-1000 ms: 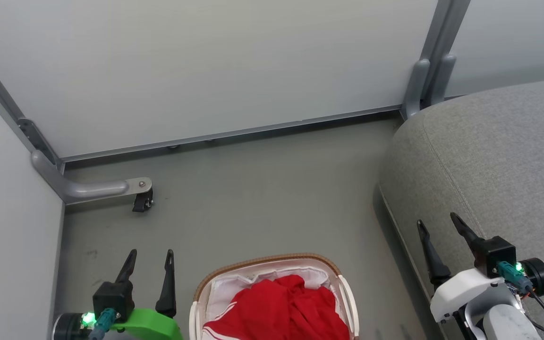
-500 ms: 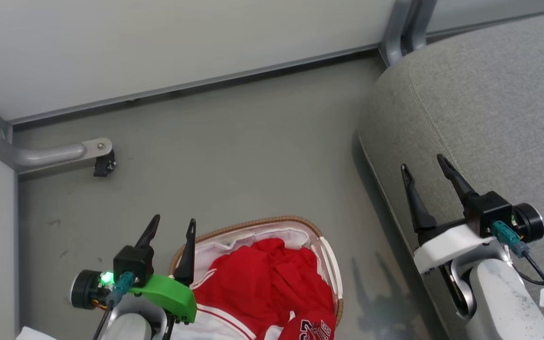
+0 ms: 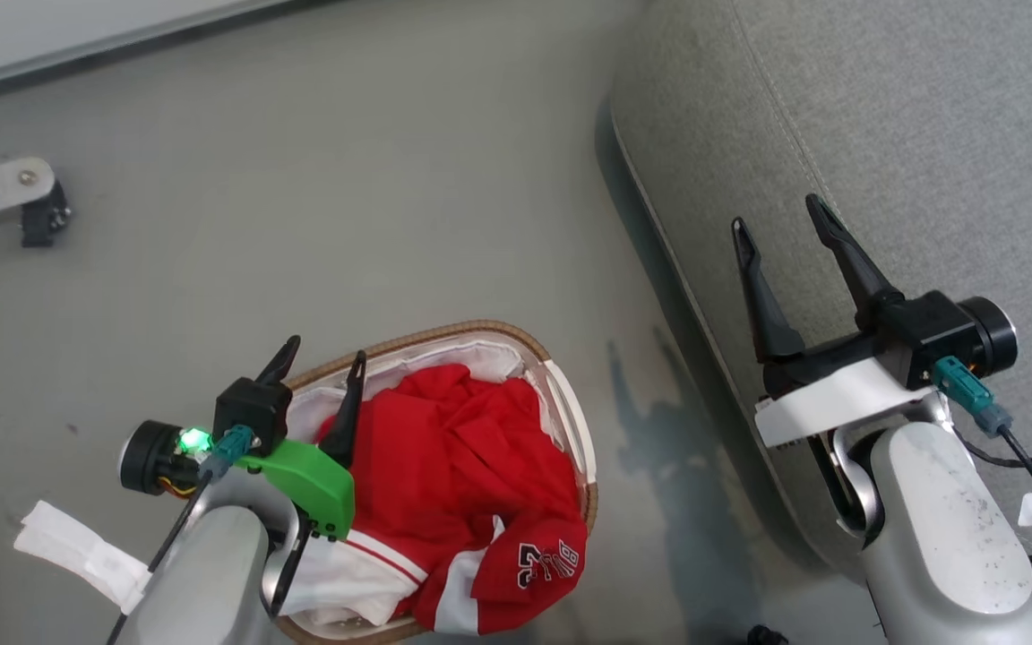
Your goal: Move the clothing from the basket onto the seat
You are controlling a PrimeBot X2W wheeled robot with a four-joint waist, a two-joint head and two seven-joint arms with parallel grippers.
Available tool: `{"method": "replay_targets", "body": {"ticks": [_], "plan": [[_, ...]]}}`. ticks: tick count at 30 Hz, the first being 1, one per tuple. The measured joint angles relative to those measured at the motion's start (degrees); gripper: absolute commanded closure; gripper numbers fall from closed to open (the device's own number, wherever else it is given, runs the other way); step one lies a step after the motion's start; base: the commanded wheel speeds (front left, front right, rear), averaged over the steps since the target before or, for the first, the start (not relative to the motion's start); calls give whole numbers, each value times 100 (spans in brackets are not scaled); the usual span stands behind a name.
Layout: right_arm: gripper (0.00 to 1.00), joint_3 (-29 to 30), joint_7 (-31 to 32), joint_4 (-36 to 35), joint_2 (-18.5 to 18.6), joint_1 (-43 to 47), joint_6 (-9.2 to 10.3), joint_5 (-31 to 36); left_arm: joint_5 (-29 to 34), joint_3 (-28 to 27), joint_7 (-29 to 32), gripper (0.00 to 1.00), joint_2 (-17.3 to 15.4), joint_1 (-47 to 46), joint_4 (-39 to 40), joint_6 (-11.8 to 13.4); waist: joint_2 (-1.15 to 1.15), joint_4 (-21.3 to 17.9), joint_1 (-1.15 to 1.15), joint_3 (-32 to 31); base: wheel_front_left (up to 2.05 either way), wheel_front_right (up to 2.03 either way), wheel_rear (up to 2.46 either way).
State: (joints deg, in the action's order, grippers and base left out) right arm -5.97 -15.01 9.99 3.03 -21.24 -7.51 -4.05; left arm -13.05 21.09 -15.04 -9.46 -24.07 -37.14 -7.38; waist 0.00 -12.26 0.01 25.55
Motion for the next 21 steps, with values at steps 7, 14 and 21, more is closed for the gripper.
{"method": "replay_targets", "body": {"ticks": [7,14,21], "plan": [[0,-188,0,-327,1,-196,0,-191,-308,524,0,0,-212,-566,-688,0,0,-303,0,681,0,0,0],[0,-407,0,-549,-4,-348,0,-302,-766,1140,0,0,-394,-1083,-1469,0,0,-556,0,1292,0,0,0],[0,-547,0,-627,-4,-419,0,-349,-1218,1678,0,0,-536,-1547,-1962,0,0,-734,0,1767,0,0,0]]}}
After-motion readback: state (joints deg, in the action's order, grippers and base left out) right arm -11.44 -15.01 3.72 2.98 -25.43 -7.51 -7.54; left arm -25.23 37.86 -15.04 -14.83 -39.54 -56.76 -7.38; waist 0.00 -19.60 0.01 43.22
